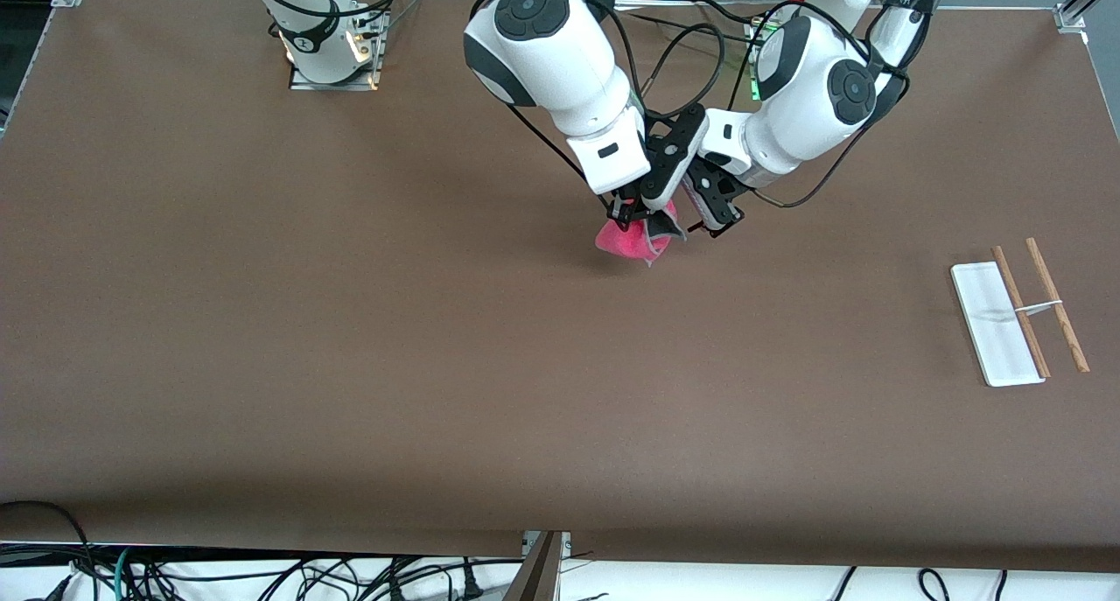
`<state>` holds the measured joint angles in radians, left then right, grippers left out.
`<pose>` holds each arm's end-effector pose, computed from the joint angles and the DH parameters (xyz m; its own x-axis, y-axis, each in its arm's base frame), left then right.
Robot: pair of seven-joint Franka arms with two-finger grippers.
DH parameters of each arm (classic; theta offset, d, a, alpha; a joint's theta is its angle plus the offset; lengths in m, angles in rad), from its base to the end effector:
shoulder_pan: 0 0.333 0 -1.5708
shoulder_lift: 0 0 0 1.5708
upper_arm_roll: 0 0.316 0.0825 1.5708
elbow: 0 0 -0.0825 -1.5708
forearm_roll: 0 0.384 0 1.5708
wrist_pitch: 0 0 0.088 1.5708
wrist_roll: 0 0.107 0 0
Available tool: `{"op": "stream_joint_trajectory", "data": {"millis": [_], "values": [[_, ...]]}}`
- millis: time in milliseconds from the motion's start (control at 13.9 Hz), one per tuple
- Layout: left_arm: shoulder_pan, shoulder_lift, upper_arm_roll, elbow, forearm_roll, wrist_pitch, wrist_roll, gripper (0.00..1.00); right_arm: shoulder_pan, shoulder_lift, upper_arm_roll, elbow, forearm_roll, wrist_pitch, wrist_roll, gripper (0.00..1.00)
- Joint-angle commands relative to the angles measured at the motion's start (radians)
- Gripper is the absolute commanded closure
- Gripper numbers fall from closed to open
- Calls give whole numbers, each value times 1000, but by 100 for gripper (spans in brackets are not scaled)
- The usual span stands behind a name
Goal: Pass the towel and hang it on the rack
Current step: 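Grasp the hanging towel with the left gripper beside the right gripper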
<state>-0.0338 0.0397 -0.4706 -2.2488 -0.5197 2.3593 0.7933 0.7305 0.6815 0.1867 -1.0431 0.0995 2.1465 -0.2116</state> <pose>0.4655 -0.2636 0.3583 0.6006 -0.7499 0.2772 -0.7974 -0.5367 0.2758 0.5093 0.5883 0.4938 0.4896 0.7520 0.4414 0.8633 -0.4892 -0.1240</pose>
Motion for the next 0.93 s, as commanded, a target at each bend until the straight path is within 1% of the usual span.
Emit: {"op": "stream_joint_trajectory", "data": {"millis": [0, 144, 431, 575, 647, 719, 863], "values": [[5, 6, -10, -2, -34, 20, 32, 0, 4, 4, -1, 14, -15, 4, -9, 100], [5, 23, -10, 3, -32, 46, 31, 0, 4, 4, -1, 14, -15, 4, -9, 100], [3, 37, -10, 8, -36, 52, 20, 0, 3, 4, -1, 14, -15, 3, -11, 100], [3, 39, -10, 9, -58, 54, 17, 1, 3, 4, -1, 14, -15, 3, -11, 100], [3, 40, -10, 9, -62, 54, 17, 4, 3, 4, -1, 12, -15, 3, -12, 100], [2, 40, -10, 9, -62, 54, 17, 10, 3, 4, -1, 14, -17, 3, -12, 100], [0, 40, -10, 28, -63, 54, -2, 11, 3, 4, -1, 12, -15, 3, -18, 100]]}}
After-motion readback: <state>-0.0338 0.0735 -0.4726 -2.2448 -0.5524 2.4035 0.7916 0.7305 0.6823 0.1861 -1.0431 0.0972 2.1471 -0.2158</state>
